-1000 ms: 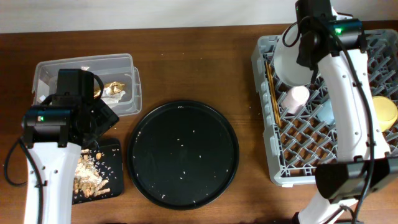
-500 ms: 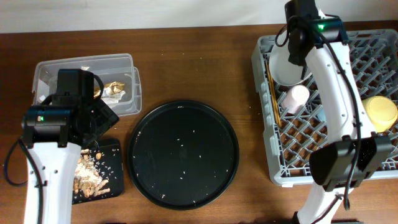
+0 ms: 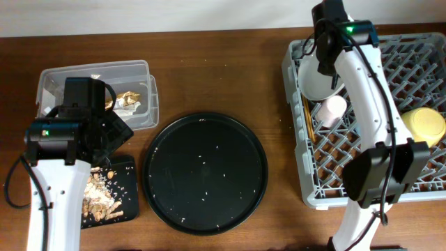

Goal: Sort waste into correct bins and load items into the dishwasher rack

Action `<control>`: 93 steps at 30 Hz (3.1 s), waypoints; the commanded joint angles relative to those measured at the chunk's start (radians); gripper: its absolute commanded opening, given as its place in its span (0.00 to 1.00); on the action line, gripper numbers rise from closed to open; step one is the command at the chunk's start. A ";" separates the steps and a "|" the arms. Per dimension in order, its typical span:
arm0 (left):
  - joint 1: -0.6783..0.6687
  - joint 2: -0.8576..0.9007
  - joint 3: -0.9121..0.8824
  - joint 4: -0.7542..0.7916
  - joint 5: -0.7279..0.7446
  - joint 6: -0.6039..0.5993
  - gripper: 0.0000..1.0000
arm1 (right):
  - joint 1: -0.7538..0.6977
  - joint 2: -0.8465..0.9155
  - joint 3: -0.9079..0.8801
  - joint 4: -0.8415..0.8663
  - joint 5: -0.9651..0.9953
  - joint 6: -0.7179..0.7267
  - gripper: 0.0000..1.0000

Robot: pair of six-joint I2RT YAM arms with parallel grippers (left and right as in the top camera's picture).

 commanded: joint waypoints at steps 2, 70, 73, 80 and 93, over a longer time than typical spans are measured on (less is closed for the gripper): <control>0.005 -0.003 0.016 -0.001 -0.004 -0.012 0.99 | 0.051 0.011 -0.006 0.003 0.032 -0.014 0.04; 0.005 -0.003 0.016 -0.001 -0.004 -0.012 0.99 | 0.087 -1.551 -1.069 0.170 -0.594 0.023 0.98; 0.005 -0.003 0.016 -0.001 -0.004 -0.012 0.99 | 0.085 -1.713 -1.274 0.358 -0.628 -0.050 0.98; 0.005 -0.003 0.016 -0.001 -0.004 -0.012 0.99 | 0.085 -1.920 -1.586 0.715 -0.665 -0.114 0.98; 0.005 -0.003 0.016 -0.001 -0.004 -0.012 0.99 | 0.060 -2.034 -1.905 1.193 -0.662 -0.137 0.98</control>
